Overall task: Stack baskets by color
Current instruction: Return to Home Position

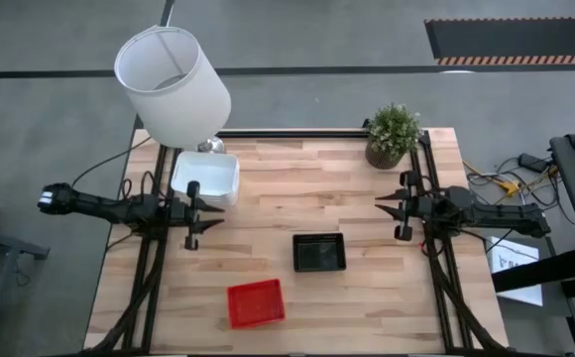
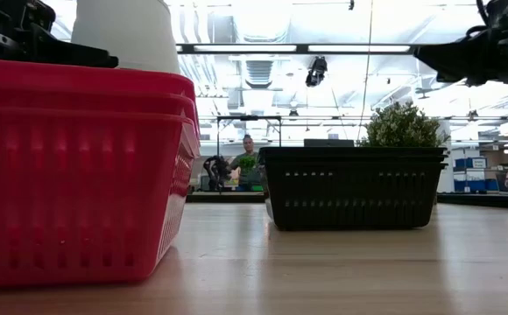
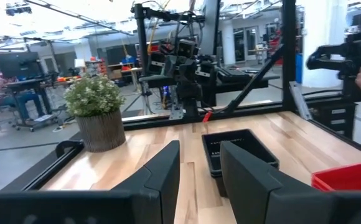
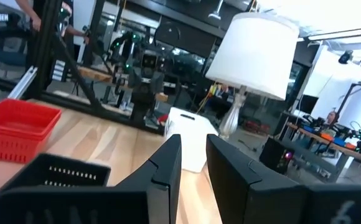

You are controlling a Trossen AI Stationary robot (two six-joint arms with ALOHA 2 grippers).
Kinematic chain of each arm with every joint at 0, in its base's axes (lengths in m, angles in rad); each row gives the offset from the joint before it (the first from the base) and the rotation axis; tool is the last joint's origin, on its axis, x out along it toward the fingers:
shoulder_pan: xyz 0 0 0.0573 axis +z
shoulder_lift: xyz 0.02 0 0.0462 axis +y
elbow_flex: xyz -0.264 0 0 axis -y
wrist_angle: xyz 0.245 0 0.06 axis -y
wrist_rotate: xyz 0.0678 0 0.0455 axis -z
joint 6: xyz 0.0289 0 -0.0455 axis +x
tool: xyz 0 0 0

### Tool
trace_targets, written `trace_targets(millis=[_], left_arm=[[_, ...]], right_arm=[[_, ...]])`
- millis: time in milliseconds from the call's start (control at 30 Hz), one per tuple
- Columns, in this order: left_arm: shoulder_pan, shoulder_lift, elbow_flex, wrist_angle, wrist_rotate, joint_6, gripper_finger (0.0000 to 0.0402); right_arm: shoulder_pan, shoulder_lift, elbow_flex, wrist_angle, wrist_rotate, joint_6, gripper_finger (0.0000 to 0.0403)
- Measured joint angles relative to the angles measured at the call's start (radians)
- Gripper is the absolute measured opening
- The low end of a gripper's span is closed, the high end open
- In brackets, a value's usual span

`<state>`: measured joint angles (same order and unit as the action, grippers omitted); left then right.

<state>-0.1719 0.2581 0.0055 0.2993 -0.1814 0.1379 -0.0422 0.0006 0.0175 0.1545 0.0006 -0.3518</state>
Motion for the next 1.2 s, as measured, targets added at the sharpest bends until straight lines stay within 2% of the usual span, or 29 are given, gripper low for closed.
trace_targets(millis=[333,467,800,1200], left_arm=[[0.000,0.004,0.003,0.006,-0.018,0.000,0.0099],[0.000,0.011,0.003,0.005,-0.018,0.000,0.0099],[0.000,0.035,0.003,0.006,-0.018,0.000,0.0099],[0.000,0.060,0.003,0.006,-0.018,0.000,0.0099]], right_arm=[[0.000,0.000,0.003,0.040,0.000,0.003,0.0068],[0.000,0.003,0.003,0.027,0.001,0.079,0.0068],[0.000,0.015,0.023,-0.135,0.000,0.182,0.0068],[0.000,0.055,0.023,-0.158,0.000,0.184,0.0068]])
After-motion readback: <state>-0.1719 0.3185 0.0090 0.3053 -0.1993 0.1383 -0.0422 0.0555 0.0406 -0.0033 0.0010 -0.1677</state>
